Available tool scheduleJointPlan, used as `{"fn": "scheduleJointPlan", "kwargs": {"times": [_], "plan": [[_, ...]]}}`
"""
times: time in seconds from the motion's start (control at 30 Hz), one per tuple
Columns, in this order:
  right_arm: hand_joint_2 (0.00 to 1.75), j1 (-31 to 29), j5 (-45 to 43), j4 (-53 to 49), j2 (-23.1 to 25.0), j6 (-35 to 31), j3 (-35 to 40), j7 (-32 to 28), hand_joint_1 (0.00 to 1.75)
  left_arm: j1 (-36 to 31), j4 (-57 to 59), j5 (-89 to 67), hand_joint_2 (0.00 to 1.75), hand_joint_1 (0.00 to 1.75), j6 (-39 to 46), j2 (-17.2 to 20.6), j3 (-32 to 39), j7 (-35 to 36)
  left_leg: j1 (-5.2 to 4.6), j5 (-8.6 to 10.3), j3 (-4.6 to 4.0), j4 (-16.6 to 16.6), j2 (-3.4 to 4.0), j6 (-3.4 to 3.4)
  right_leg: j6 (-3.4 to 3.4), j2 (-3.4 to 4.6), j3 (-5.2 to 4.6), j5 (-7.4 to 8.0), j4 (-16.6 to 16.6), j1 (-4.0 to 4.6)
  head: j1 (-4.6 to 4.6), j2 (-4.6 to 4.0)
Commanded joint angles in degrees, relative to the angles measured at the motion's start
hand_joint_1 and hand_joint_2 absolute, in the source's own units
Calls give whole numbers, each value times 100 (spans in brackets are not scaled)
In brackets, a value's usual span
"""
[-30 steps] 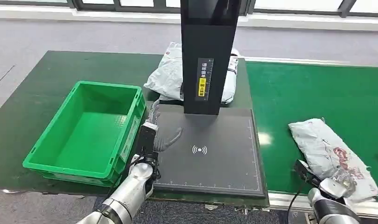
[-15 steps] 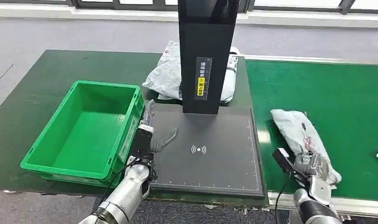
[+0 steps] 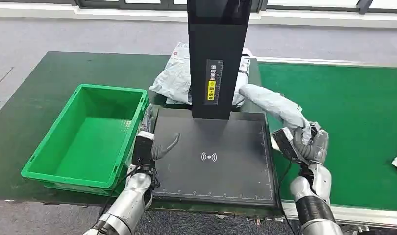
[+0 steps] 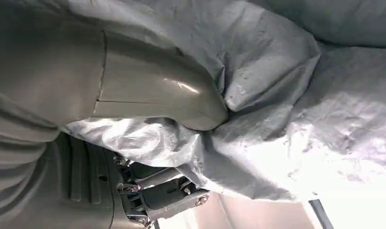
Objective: Moved the parcel from conveyor to table for the left to box.
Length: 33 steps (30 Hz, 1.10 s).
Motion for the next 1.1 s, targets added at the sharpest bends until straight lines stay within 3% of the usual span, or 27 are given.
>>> {"fn": "scheduleJointPlan", "kwargs": {"times": [0.03,0.13,0.2,0.33,0.43,0.47,0.5,0.63,0.83,0.97,1.1], "plan": [[175,1396,-477,-2893,205,914,2628,58,175,-56,-352,-140,175,0,175,180,59,24,0,-5,2,-5,20,5,-22,10,-9,-4,4,5,0,0],[175,1334,-819,-2600,11,1669,3732,57,175,-55,-569,-273,175,0,245,232,-81,24,8,-12,6,-4,38,1,-28,31,-14,-6,7,13,0,-2],[175,1311,-803,-2343,-33,2019,4040,139,175,-52,-659,-298,175,0,214,232,-146,24,6,-17,11,-6,49,-6,-32,44,-22,-8,13,11,-2,0],[175,1742,-293,-2382,-101,2528,4366,472,175,14,-763,-334,175,0,222,204,-295,24,11,-12,10,-9,20,-7,-34,15,-14,-15,7,16,-2,0],[175,1485,-169,-1883,-21,2943,4476,530,175,-99,-663,-288,175,0,221,136,-317,24,5,-12,8,-8,18,-6,-30,12,-16,-16,10,9,-2,0],[175,1341,-159,-1607,41,3001,4477,538,58,-158,-620,-270,175,0,221,117,-315,24,4,-13,15,-12,26,0,-37,16,-9,-15,5,10,0,0],[175,1182,-91,-1356,81,2979,4499,550,2,-172,-664,-243,175,0,241,112,-304,24,4,-12,7,-7,29,-4,-33,21,-17,-13,10,9,0,0],[175,1154,-148,-1234,90,2887,4364,534,0,-163,-800,-187,175,0,226,126,-256,24,5,-7,8,-11,29,-1,-40,20,-16,-8,3,11,0,-2],[175,1474,-548,-2009,168,2416,3812,304,0,20,-1054,-303,175,0,520,208,-287,24,2,-7,11,-12,24,-6,-40,15,-15,-11,6,8,0,0],[175,1534,-678,-2504,321,2146,3433,289,0,-38,-751,-501,175,0,715,224,-299,24,0,-8,4,-7,23,-9,-35,18,-25,-12,14,4,0,0],[175,1748,-1134,-3125,695,1315,2632,-117,0,-498,621,-1385,175,0,628,199,-428,254,-1,-5,12,-13,17,-5,-43,8,-15,-13,10,5,-2,-2]]}}
